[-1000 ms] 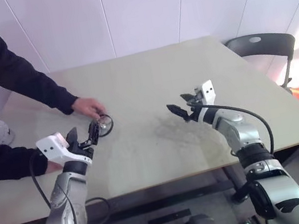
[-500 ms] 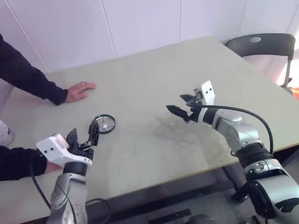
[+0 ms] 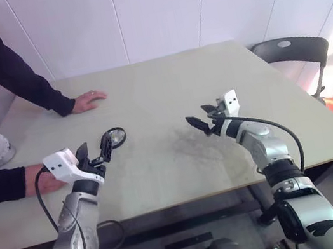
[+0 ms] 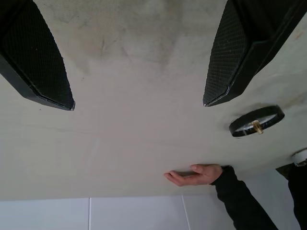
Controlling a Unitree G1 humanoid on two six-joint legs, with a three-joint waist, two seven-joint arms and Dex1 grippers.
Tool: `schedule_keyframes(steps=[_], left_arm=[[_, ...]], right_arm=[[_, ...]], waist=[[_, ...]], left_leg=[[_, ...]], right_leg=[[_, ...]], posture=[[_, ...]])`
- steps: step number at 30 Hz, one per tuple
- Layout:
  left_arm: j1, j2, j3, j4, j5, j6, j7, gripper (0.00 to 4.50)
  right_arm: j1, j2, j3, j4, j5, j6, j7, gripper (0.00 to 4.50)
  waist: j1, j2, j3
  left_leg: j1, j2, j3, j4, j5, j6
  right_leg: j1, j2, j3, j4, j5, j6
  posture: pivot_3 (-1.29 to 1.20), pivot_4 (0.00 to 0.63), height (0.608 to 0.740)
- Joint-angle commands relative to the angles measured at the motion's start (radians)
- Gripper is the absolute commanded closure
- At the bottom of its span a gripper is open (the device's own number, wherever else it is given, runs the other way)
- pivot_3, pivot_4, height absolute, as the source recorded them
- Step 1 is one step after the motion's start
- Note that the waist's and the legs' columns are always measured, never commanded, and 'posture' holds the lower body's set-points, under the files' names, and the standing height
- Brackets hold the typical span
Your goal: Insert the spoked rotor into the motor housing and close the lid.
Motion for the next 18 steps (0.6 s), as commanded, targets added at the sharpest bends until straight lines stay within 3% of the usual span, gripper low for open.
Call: schedule_keyframes(steps=[1, 18], left_arm=[[-0.009, 0.001, 0.000, -0.025, 0.008, -0.016, 0.002, 0.00], [-0.018, 0.000, 0.001, -0.017, 0.013, -0.013, -0.001, 0.00]], right_arm=[[-0.026, 0.006, 0.001, -0.018, -0.001, -0.017, -0.002, 0.01], [-0.024, 0.014, -0.004, -0.021, -0.010, -0.016, -0.007, 0.01]], waist=[[0.000, 0.000, 0.000], [0.000, 0.000, 0.000]], left_leg=[[0.000, 0.000, 0.000, 0.000, 0.000, 0.000], [0.000, 0.000, 0.000, 0.000, 0.000, 0.000]], right_leg=[[0.000, 0.000, 0.000, 0.000, 0.000, 0.000], [0.000, 0.000, 0.000, 0.000, 0.000, 0.000]], posture=[[0.00, 0.000, 0.740], [0.00, 0.000, 0.740]])
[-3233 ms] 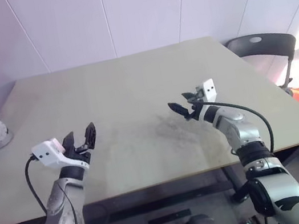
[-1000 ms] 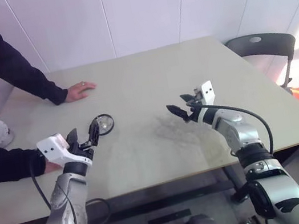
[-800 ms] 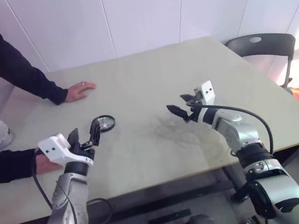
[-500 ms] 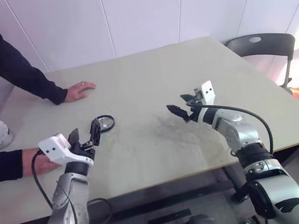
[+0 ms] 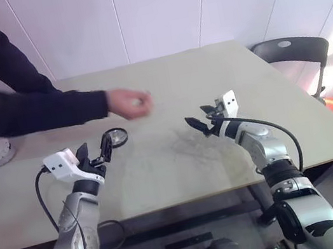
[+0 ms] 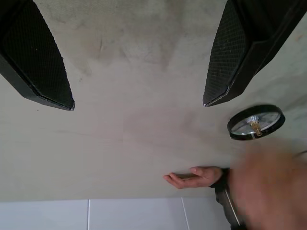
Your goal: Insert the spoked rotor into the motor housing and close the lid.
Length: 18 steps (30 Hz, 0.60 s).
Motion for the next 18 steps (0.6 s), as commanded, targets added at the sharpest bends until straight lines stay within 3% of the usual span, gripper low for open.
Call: schedule_keyframes(steps=[1, 18], left_arm=[[-0.018, 0.006, 0.001, -0.017, 0.004, -0.013, -0.003, 0.00], [-0.027, 0.007, 0.002, -0.003, 0.009, -0.017, -0.007, 0.00]], right_arm=[[-0.024, 0.005, -0.004, -0.022, 0.007, -0.016, -0.003, 0.01], [-0.031, 0.011, -0.004, -0.007, 0.002, -0.023, -0.008, 0.01]], waist=[[0.000, 0.000, 0.000], [0.000, 0.000, 0.000]], left_leg=[[0.000, 0.000, 0.000, 0.000, 0.000, 0.000], [0.000, 0.000, 0.000, 0.000, 0.000, 0.000]], right_leg=[[0.000, 0.000, 0.000, 0.000, 0.000, 0.000], [0.000, 0.000, 0.000, 0.000, 0.000, 0.000]], posture=[[0.00, 0.000, 0.740], [0.00, 0.000, 0.740]])
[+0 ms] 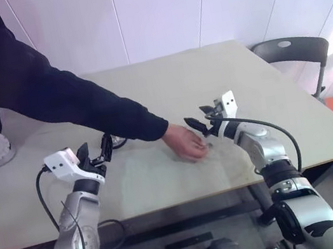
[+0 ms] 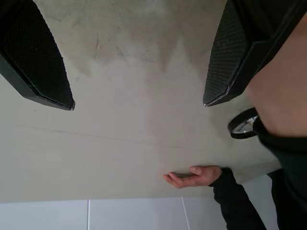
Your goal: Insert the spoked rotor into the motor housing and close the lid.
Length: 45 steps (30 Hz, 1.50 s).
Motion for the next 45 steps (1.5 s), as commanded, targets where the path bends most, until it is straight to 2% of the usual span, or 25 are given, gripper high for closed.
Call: schedule_keyframes(steps=[1, 45], left_arm=[[-0.019, 0.006, 0.002, -0.017, 0.007, -0.017, -0.004, 0.00], [-0.017, 0.002, -0.001, -0.011, 0.012, -0.024, -0.003, 0.00]], right_arm=[[-0.032, 0.002, -0.004, -0.007, 0.004, -0.023, -0.002, 0.01], [-0.040, 0.001, 0.002, 0.004, -0.006, -0.026, 0.009, 0.01]], waist=[[0.000, 0.000, 0.000], [0.000, 0.000, 0.000]], left_leg=[[0.000, 0.000, 0.000, 0.000, 0.000, 0.000], [0.000, 0.000, 0.000, 0.000, 0.000, 0.000]], right_leg=[[0.000, 0.000, 0.000, 0.000, 0.000, 0.000], [0.000, 0.000, 0.000, 0.000, 0.000, 0.000]], posture=[[0.00, 0.000, 0.740], [0.00, 0.000, 0.740]])
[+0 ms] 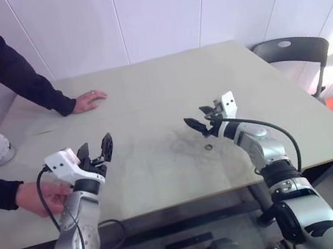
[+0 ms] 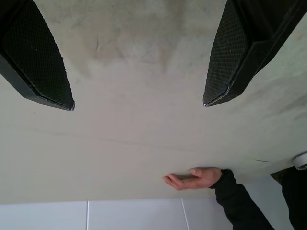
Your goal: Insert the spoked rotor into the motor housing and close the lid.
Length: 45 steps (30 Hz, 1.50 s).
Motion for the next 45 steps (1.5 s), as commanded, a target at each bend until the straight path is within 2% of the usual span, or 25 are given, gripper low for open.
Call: schedule_keyframes(steps=[1, 45], left_arm=[[-0.013, 0.002, -0.001, -0.021, 0.010, -0.021, -0.002, 0.00], [-0.019, -0.013, -0.003, -0.026, 0.024, -0.020, 0.004, 0.00]], right_arm=[[-0.040, 0.000, 0.002, -0.005, 0.001, -0.026, 0.005, 0.01], [-0.041, 0.007, 0.002, 0.011, -0.004, -0.027, 0.006, 0.01]], waist=[[0.000, 0.000, 0.000], [0.000, 0.000, 0.000]], left_leg=[[0.000, 0.000, 0.000, 0.000, 0.000, 0.000], [0.000, 0.000, 0.000, 0.000, 0.000, 0.000]], right_leg=[[0.000, 0.000, 0.000, 0.000, 0.000, 0.000], [0.000, 0.000, 0.000, 0.000, 0.000, 0.000]], posture=[[0.00, 0.000, 0.740], [0.00, 0.000, 0.740]])
